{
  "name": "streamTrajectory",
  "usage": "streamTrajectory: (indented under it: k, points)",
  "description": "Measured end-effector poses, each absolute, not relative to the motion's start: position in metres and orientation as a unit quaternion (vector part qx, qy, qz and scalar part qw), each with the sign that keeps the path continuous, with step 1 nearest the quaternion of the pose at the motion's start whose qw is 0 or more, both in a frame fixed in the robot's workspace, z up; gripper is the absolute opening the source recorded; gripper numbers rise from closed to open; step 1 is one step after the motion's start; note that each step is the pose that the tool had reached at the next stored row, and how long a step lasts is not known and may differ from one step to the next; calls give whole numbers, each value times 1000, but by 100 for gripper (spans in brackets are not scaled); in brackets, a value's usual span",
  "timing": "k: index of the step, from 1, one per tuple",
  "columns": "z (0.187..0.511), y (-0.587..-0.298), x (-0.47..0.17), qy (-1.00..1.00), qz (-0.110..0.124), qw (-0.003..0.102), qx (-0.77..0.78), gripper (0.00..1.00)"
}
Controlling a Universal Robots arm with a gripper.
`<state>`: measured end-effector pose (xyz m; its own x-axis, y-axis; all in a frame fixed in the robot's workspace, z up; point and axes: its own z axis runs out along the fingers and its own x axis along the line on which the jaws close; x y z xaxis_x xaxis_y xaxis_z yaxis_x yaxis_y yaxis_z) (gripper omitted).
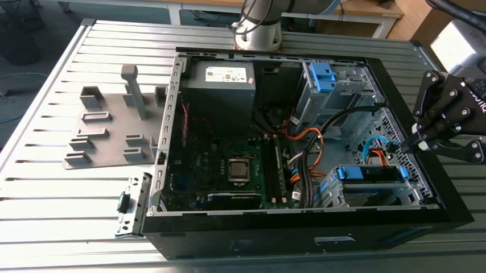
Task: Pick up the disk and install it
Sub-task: 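Insert the second disk wire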
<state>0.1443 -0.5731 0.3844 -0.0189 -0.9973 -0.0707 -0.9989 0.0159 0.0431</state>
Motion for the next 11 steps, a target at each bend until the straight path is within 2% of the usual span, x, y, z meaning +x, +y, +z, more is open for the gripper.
streamTrajectory:
  k: [7, 9, 10, 11]
  points:
    - [385, -573, 144, 713, 40, 10, -700, 11]
    - [385, -573, 144, 713, 40, 10, -700, 23]
    - [385, -573, 144, 713, 40, 10, -700, 23]
    - [385, -573, 144, 713, 40, 10, -700, 29]
